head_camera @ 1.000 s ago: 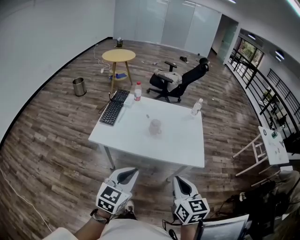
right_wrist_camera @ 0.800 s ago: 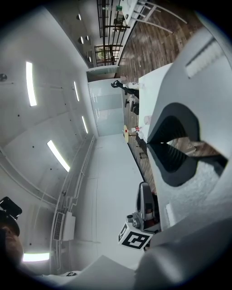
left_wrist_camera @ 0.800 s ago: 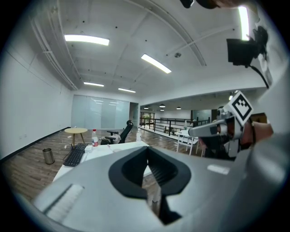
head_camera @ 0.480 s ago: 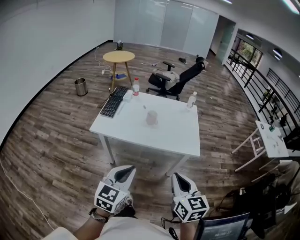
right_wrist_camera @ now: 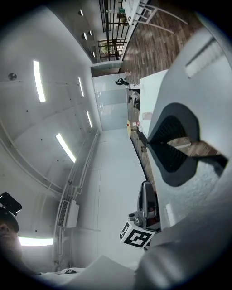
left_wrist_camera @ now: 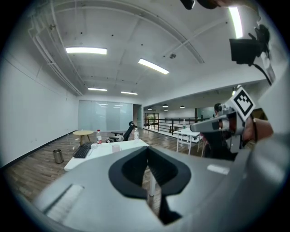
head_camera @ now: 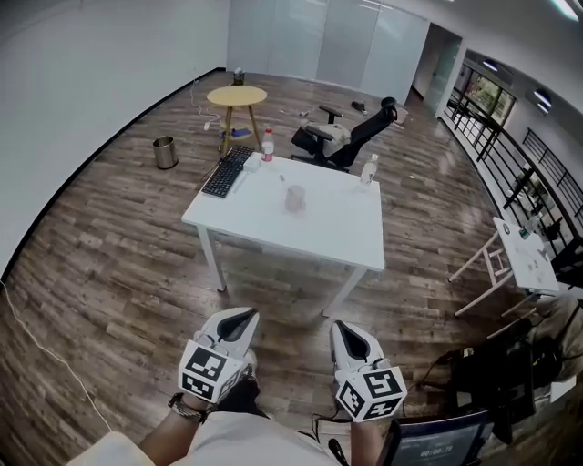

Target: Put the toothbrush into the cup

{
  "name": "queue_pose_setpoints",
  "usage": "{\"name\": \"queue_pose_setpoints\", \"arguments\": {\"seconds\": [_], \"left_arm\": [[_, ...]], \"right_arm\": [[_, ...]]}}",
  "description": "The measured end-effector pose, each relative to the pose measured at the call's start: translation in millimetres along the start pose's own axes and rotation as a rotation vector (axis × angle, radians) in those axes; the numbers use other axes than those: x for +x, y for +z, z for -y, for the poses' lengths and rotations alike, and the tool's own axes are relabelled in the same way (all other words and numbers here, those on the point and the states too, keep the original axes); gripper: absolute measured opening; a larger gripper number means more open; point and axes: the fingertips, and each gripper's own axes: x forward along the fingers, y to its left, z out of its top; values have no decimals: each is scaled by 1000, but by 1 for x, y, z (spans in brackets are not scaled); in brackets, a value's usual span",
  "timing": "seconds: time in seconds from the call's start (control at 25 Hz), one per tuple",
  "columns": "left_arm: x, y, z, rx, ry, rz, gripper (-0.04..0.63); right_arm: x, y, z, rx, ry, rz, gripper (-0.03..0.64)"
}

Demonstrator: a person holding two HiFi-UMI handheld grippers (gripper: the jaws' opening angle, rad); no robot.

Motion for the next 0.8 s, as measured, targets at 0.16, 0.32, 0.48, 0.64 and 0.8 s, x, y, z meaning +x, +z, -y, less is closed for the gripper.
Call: {"name": "queue_pose_setpoints", "arguments": {"seconds": [0.16, 0.32, 0.48, 0.64, 0.8], "left_arm": [[-19, 2, 17, 8, 0, 7, 8], [-34, 9, 23, 33, -1, 17, 8], [-47, 12, 17, 45, 4, 18, 8], [-53, 18, 13, 64, -19, 26, 8], [-62, 21, 7, 67, -36, 32, 8]], "right_arm": [[-19, -4, -12, -1, 10, -5, 2], [-32, -1, -19, 3, 3, 12, 2], [-37, 1, -28, 6, -8, 25, 2], [-34, 9, -34, 22, -26, 45, 2], [-28, 13, -48, 29, -35, 39, 2]]}}
